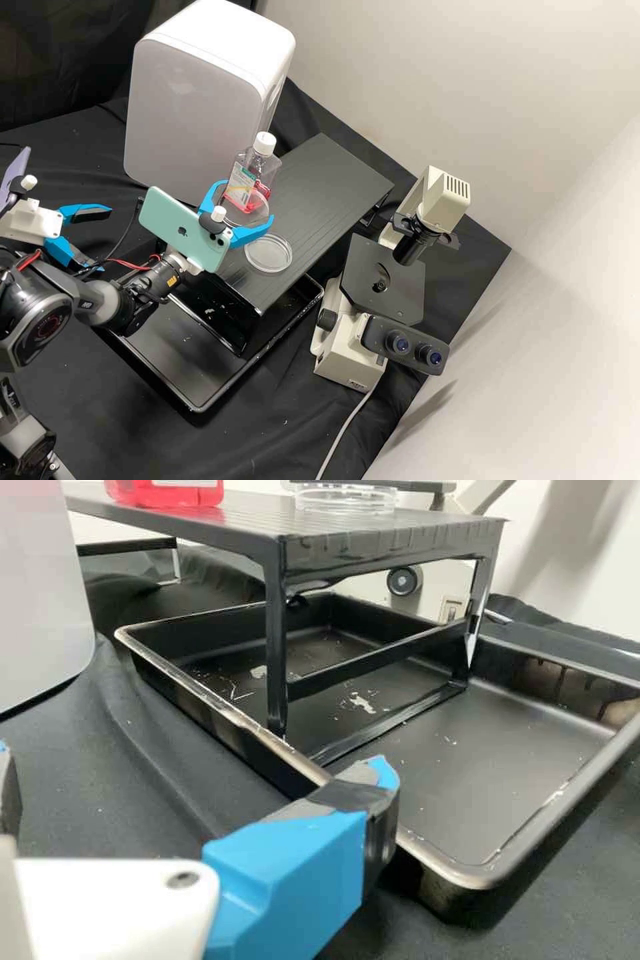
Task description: Remove the lid from the petri dish
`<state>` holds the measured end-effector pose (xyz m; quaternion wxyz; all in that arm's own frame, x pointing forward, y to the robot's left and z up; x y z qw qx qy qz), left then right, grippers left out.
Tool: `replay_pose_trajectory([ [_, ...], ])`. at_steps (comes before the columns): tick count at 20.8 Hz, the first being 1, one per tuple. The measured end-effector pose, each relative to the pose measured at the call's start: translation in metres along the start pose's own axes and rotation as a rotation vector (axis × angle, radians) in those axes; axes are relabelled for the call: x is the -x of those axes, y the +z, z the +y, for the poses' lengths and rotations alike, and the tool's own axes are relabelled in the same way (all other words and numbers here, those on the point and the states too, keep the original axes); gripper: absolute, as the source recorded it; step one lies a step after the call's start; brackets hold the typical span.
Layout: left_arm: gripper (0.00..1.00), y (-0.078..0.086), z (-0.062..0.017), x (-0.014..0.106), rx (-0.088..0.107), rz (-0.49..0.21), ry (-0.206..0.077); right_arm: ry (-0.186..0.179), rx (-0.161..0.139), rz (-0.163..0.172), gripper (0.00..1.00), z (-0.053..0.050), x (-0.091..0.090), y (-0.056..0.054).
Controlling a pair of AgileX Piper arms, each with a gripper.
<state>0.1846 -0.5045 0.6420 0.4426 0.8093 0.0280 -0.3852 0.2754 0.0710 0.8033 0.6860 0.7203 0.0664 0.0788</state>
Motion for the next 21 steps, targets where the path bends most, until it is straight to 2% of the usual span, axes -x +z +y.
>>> replay_pose_trajectory([
  [4, 1.00, 0.001, -0.0005, 0.000, -0.001, -0.005, -0.002, -0.027, 0.020, 0.004, 0.00, -0.008, -0.001, -0.002],
  [9, 1.00, 0.002, -0.0006, 0.000, -0.002, -0.007, -0.002, -0.046, 0.023, -0.025, 0.00, -0.015, -0.002, 0.004],
  [13, 1.00, 0.002, -0.0006, 0.000, -0.001, -0.005, -0.002, -0.080, 0.047, -0.049, 0.00, -0.024, -0.003, 0.011],
  [15, 1.00, 0.002, -0.0006, 0.000, -0.001, -0.005, -0.002, -0.085, 0.049, -0.063, 0.00, -0.025, -0.003, 0.015],
  [18, 1.00, 0.002, -0.0007, 0.000, -0.002, -0.007, -0.002, -0.062, 0.053, -0.090, 0.00, -0.018, -0.003, 0.022],
  [21, 1.00, 0.002, -0.0007, 0.000, -0.002, -0.007, -0.002, -0.056, 0.054, -0.098, 0.00, -0.017, -0.003, 0.025],
])
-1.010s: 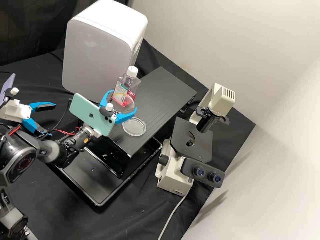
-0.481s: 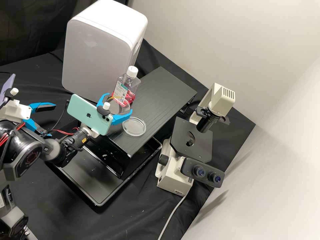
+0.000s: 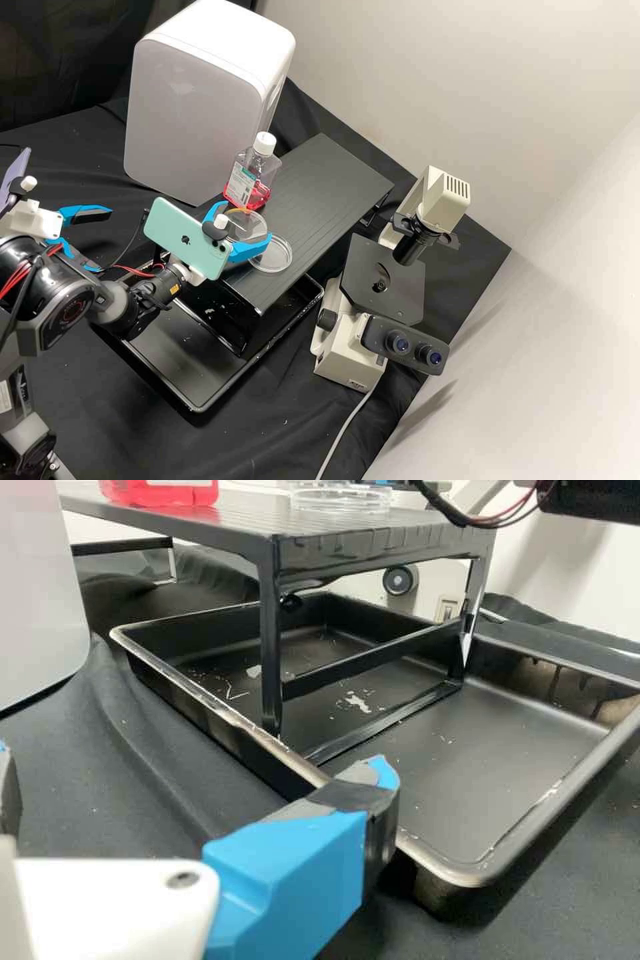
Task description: Remove the lid from the petri dish
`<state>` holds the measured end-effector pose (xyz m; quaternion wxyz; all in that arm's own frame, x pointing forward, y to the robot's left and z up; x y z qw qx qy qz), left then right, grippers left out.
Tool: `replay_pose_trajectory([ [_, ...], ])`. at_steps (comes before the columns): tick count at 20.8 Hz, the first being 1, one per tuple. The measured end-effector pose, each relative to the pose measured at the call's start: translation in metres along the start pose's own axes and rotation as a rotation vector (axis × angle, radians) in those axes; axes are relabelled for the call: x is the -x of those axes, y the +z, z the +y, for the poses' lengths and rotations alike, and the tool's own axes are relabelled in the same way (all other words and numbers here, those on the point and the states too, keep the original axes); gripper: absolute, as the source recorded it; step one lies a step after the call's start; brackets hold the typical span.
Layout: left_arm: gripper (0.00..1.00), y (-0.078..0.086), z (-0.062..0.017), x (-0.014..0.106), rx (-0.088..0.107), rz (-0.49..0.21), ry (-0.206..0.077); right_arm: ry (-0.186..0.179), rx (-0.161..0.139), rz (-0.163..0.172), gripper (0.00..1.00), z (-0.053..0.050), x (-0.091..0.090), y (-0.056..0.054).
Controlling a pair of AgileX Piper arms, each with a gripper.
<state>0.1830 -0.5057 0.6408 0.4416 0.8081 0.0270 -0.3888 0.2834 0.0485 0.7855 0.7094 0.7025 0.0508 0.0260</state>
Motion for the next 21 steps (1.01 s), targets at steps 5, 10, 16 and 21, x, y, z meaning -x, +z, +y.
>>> replay_pose_trajectory([
  [5, 1.00, -0.0001, -0.0003, -0.0001, 0.000, 0.000, -0.001, 0.000, 0.000, 0.000, 0.00, 0.0000, 0.0000, 0.0000],
  [10, 1.00, -0.0001, -0.0003, -0.0001, 0.000, 0.000, -0.001, 0.000, 0.000, 0.000, 0.00, 0.0000, 0.0000, 0.0000],
  [16, 1.00, -0.0005, -0.0016, -0.0004, 0.000, 0.002, -0.007, -0.010, -0.001, 0.010, 0.00, -0.0027, 0.0001, -0.0028],
  [21, 1.00, -0.0005, -0.0016, -0.0004, 0.000, 0.002, -0.007, -0.020, -0.002, 0.018, 0.00, -0.0059, 0.0002, -0.0053],
])
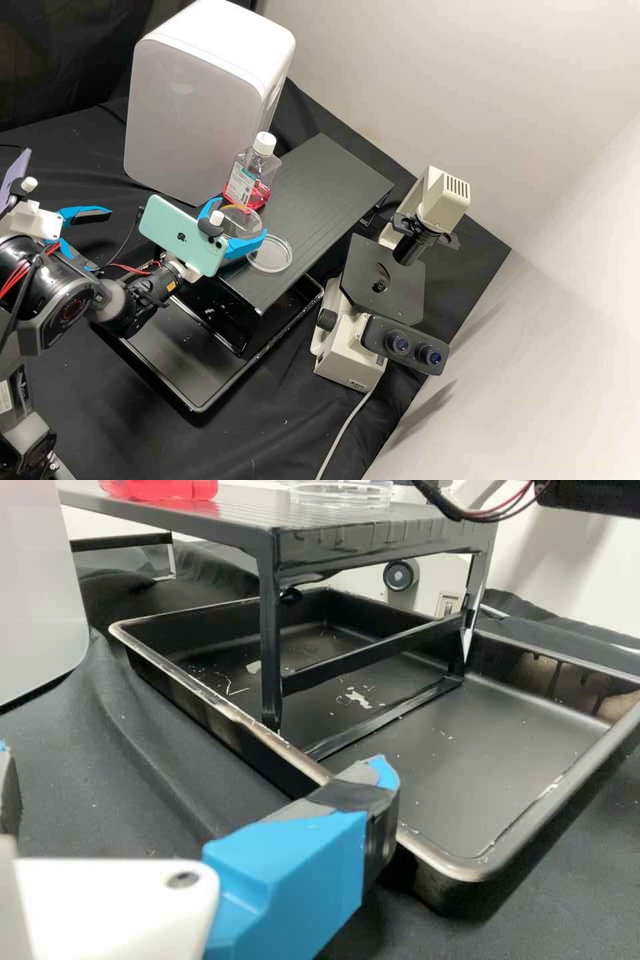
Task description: Remove the lid from the petri dish
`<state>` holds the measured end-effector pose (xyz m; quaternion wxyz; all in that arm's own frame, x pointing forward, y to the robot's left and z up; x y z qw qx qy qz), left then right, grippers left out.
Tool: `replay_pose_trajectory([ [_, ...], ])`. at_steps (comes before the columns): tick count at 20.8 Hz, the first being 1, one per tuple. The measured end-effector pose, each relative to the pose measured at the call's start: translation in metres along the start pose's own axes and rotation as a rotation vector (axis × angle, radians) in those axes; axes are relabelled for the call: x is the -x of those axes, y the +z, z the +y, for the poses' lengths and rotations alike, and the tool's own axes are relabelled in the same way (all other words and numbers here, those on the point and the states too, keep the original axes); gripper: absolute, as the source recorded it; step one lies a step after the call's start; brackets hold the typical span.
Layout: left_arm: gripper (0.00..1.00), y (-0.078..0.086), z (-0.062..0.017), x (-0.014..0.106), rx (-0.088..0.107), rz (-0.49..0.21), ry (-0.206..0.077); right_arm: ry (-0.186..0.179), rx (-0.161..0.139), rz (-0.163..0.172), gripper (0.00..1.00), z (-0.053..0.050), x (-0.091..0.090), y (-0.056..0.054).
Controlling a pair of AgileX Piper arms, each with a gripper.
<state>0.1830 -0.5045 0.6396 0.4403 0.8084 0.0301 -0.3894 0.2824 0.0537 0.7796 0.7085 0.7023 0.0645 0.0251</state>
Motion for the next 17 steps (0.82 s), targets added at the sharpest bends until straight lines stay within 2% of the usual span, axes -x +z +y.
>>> replay_pose_trajectory([
  [4, 1.00, 0.0000, 0.0000, 0.0000, 0.000, 0.000, 0.000, -0.012, 0.000, 0.001, 0.00, -0.0033, -0.0004, -0.0002],
  [15, 1.00, -0.0001, -0.0004, -0.0001, 0.000, 0.000, -0.002, -0.012, 0.000, 0.001, 0.00, -0.0033, -0.0004, -0.0002],
  [16, 1.00, -0.0004, -0.0013, -0.0003, 0.000, 0.002, -0.005, -0.012, 0.000, 0.001, 1.00, -0.0033, -0.0004, -0.0002],
  [17, 1.00, -0.0004, -0.0012, -0.0003, 0.000, 0.002, -0.005, -0.012, 0.000, 0.001, 1.00, -0.0033, -0.0004, -0.0002],
])
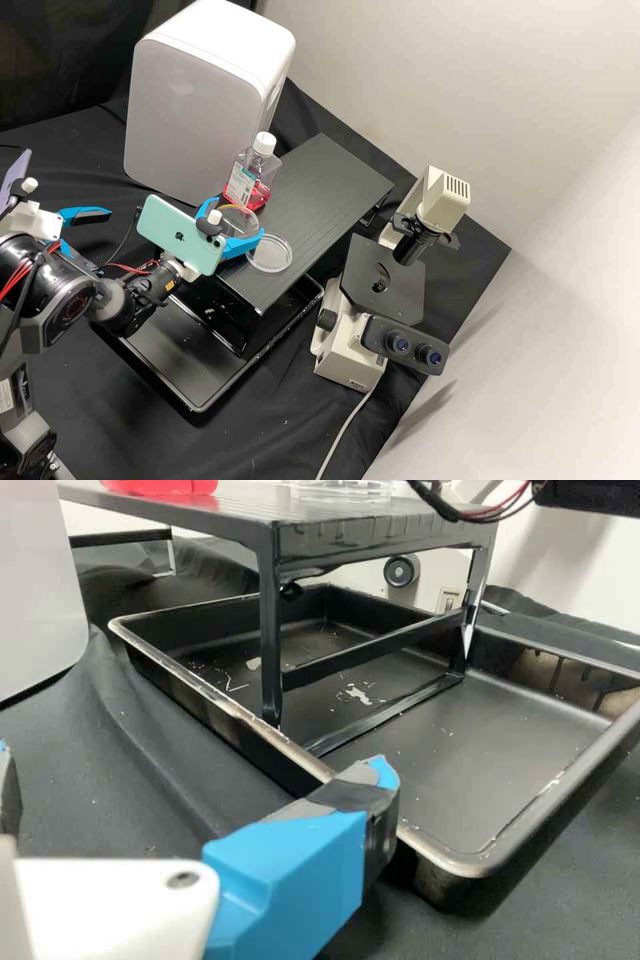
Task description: Remove the lid from the petri dish
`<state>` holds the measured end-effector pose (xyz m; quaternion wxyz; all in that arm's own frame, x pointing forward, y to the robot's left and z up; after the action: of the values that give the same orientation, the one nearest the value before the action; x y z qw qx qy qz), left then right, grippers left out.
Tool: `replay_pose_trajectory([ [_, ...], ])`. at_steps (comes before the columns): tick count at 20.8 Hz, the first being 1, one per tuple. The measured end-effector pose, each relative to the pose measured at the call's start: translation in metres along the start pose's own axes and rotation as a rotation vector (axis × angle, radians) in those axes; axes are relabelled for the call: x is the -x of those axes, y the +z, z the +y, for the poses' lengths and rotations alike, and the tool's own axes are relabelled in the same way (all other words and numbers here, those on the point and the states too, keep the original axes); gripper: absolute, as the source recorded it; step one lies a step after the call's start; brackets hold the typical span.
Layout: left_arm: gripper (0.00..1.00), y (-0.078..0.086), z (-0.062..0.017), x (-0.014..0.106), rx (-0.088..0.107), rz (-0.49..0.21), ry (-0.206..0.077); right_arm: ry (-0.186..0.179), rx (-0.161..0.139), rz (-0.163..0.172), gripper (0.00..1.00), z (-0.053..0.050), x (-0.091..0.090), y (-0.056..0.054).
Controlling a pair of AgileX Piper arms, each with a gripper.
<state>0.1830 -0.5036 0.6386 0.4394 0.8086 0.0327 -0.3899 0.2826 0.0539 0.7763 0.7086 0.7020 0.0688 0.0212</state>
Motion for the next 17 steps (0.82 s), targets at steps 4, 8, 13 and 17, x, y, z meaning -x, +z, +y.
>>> replay_pose_trajectory([
  [4, 1.00, 0.0001, 0.0006, -0.0021, 0.000, -0.001, 0.004, 0.000, 0.000, 0.000, 1.00, 0.0000, 0.0000, 0.0000],
  [8, 1.00, 0.0001, 0.0006, -0.0021, 0.000, -0.001, 0.004, 0.000, 0.000, 0.000, 1.00, 0.0000, 0.0000, 0.0000],
  [13, 1.00, 0.0001, 0.0006, -0.0021, 0.000, -0.001, 0.004, 0.000, 0.000, 0.000, 1.00, 0.0000, 0.0000, 0.0000],
  [17, 1.00, 0.0023, 0.0000, -0.0021, -0.002, -0.008, 0.001, 0.007, 0.000, 0.003, 1.00, 0.0019, 0.0004, -0.0009],
])
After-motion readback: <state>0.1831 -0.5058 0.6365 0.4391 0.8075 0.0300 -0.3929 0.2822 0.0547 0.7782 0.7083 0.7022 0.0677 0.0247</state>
